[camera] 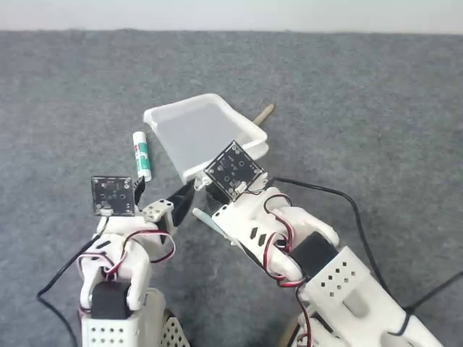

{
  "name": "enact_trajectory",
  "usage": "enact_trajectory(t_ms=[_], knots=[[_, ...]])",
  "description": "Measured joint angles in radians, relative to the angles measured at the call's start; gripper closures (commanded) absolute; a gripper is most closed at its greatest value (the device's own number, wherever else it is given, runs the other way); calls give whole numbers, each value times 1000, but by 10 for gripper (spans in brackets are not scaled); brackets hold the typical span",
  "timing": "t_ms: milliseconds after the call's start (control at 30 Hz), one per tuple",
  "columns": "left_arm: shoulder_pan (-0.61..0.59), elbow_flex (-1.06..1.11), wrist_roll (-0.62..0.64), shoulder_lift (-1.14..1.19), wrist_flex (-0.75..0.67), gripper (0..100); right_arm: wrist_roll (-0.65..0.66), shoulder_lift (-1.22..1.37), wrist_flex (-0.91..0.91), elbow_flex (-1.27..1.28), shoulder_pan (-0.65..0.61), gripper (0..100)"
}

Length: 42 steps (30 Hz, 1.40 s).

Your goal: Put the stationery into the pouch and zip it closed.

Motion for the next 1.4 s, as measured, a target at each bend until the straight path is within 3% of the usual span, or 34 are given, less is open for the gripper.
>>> enact_trajectory(t_ms=[533, 1033, 1133, 1300, 1400], knots=[[-5, 0, -3, 0, -9, 980, -3, 0, -9, 0, 3, 992], [-69, 2, -5, 0, -9, 990, -3, 0, 8, 0, 137, 988], [-81, 2, -5, 0, -9, 990, -3, 0, 34, 0, 81, 946], [-80, 2, -5, 0, -9, 990, -3, -2, 43, 40, -55, 771], [-80, 2, -5, 0, -9, 990, -3, -2, -12, 120, -110, 779]])
